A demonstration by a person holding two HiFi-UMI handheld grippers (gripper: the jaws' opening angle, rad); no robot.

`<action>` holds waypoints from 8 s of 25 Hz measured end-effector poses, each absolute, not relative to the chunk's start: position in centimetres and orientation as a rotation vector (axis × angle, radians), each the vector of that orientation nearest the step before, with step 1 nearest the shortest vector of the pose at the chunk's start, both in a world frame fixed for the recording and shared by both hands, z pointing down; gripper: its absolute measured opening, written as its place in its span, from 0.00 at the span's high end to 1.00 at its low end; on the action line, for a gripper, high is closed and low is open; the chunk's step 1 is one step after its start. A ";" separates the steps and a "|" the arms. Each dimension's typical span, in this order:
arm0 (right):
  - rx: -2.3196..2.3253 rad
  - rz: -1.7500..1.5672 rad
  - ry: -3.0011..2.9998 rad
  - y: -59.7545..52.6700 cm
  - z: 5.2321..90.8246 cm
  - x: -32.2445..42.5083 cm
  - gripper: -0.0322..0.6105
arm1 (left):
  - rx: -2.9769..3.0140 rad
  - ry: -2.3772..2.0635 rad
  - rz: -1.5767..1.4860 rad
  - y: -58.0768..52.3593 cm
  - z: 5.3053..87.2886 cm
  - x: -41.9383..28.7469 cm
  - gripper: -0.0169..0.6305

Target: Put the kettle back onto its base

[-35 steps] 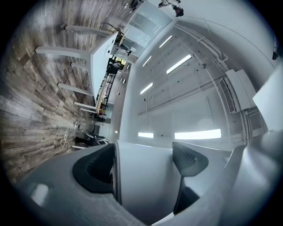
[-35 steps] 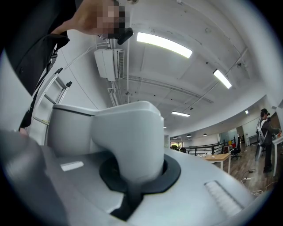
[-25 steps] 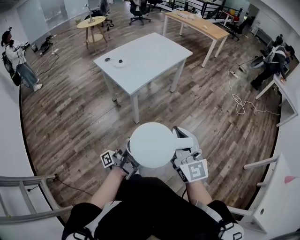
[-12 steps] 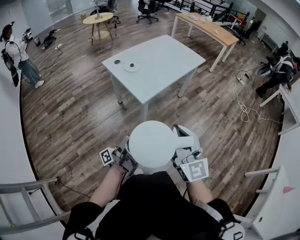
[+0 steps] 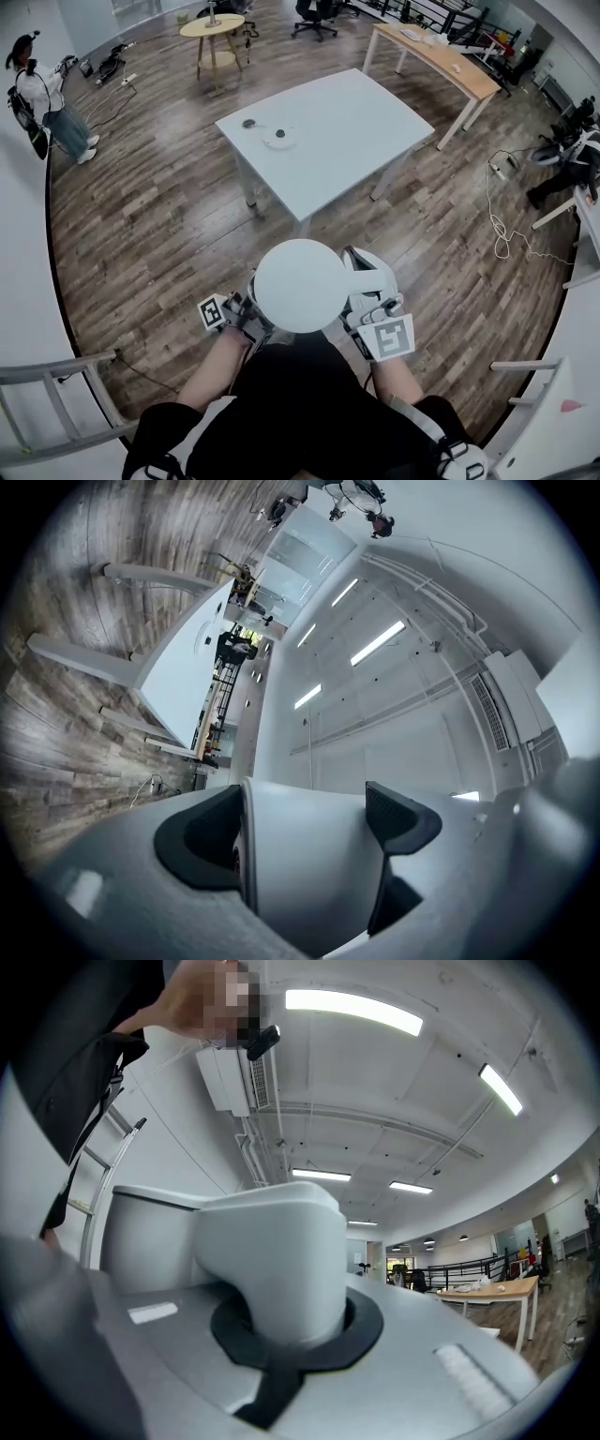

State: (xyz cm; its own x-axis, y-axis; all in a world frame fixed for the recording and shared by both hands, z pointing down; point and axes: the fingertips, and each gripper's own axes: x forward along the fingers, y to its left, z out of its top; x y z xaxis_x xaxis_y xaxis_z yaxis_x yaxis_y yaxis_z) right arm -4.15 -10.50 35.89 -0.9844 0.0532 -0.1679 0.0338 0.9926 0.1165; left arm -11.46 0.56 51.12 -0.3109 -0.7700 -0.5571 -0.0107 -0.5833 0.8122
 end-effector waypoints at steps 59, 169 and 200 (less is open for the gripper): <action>0.131 0.167 2.963 -28.7 39.9 -44.6 0.94 | 1.356 -1.151 -1.927 -16.6 55.0 -51.3 0.33; 0.022 -0.150 3.069 -30.9 47.1 -37.6 0.92 | 1.221 -2.427 -1.066 -14.2 50.3 -48.6 0.98; -0.027 -0.233 3.024 -24.6 46.0 -28.6 0.95 | 1.524 -2.692 -0.432 -4.2 46.5 -40.6 0.98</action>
State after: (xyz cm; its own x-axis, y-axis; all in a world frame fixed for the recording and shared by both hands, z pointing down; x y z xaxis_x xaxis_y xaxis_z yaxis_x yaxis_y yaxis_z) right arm -28.64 -24.59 45.99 -0.9939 -0.0262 -0.1071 -0.0095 0.9881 -0.1536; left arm -40.58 -4.20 46.51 -0.5235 -0.8436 -0.1191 -0.8386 0.4855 0.2471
